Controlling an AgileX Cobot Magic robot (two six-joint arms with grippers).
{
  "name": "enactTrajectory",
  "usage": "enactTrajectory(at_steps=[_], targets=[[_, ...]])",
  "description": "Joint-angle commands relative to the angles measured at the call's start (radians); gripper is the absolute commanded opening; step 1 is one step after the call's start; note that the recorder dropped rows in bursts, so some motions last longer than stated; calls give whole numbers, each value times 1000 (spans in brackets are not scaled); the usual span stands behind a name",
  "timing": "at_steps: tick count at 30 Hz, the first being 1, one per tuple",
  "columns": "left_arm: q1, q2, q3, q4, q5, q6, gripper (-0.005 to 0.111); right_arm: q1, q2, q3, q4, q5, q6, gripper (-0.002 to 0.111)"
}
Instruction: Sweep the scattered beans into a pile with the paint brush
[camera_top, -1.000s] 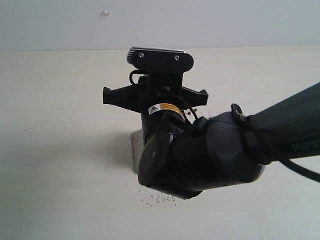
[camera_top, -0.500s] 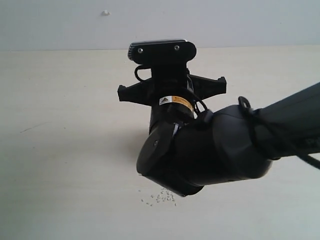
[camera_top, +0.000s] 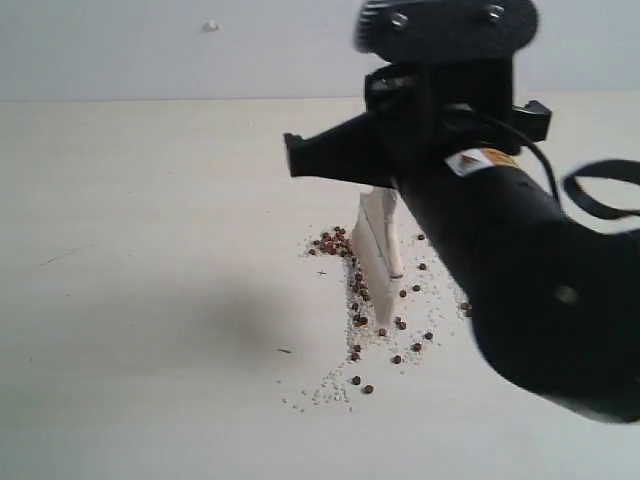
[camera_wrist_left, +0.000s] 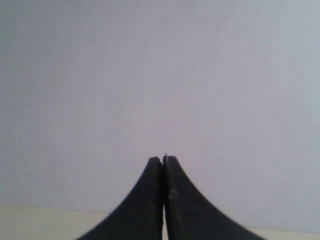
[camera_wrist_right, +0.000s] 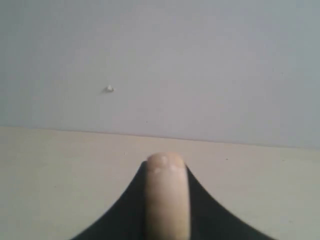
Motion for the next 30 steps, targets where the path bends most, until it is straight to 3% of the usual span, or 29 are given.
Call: enactTrajectory(at_steps=[1,6,9,12,20,27,30], targets=[[2,-1,4,-8,2,3,0,-8,-157,204,-237,20,152,0],[2,-1,4,-8,2,3,0,-8,-299,398,-639,12,427,0],[2,-1,4,-8,2,3,0,-8,-352,455,-746,20,478,0],[2,-1,4,-8,2,3,0,-8,-378,488,-836,27,495,0],[2,-1,4,-8,2,3,0,-8,-381,499,-1291,89,683,0],[2,-1,4,-8,2,3,0,-8,-381,499,-1447,88,750,0],[2,-1,4,-8,2,3,0,-8,-352,499,-1394,80,741,0]])
